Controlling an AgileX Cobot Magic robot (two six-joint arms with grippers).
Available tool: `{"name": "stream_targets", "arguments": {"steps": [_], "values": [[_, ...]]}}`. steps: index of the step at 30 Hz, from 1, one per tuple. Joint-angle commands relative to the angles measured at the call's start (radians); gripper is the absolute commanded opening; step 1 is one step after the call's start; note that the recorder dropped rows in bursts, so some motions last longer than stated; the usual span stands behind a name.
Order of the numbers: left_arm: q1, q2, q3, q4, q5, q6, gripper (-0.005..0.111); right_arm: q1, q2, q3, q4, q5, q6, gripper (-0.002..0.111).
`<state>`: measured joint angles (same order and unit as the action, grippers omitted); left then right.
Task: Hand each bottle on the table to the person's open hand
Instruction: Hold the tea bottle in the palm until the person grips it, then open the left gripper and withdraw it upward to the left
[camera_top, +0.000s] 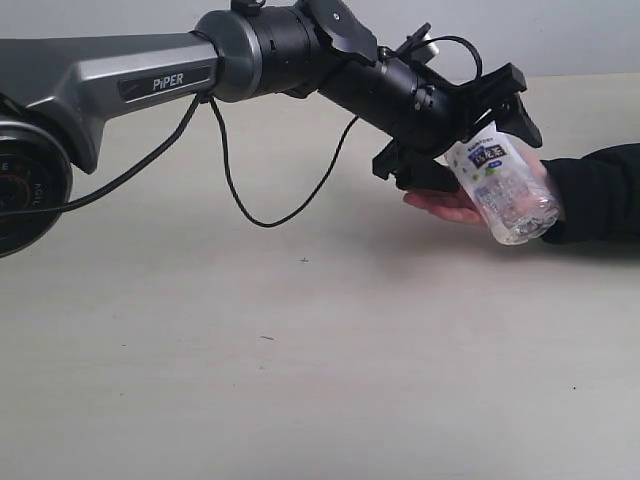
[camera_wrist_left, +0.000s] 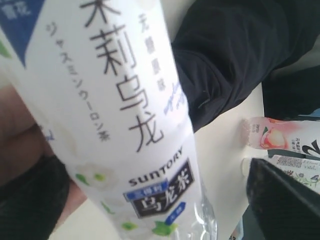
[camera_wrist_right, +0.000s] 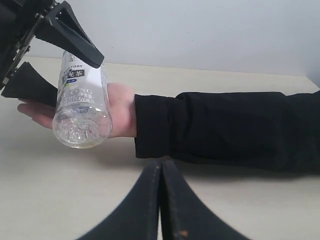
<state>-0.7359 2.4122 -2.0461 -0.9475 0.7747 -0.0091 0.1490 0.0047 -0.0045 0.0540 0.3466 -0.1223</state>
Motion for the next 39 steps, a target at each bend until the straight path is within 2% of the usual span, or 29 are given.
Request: {"name": "stream_targets", "arguments": {"steps": [1, 20, 35, 38, 39], "values": [[0.002, -0.024, -0.006, -0.011, 0.033, 0.067, 0.092, -0.003, -0.005, 0.005, -0.003, -0.003, -0.006, 0.0], [0.029, -0.143, -0.006, 0.13, 0.219, 0.118, 0.092, -0.003, -0.005, 0.005, -0.003, -0.008, -0.006, 0.0], [0.032, -0.261, -0.006, 0.183, 0.284, 0.364, 0.092, -0.003, -0.005, 0.005, -0.003, -0.003, -0.006, 0.0], [0.032, -0.284, -0.006, 0.187, 0.294, 0.415, 0.087, -0.003, -0.005, 0.005, -0.003, -0.003, -0.006, 0.0], [0.032, -0.295, -0.004, 0.187, 0.297, 0.429, 0.08, -0.003, -0.005, 0.005, -0.003, -0.003, -0.006, 0.0]]}}
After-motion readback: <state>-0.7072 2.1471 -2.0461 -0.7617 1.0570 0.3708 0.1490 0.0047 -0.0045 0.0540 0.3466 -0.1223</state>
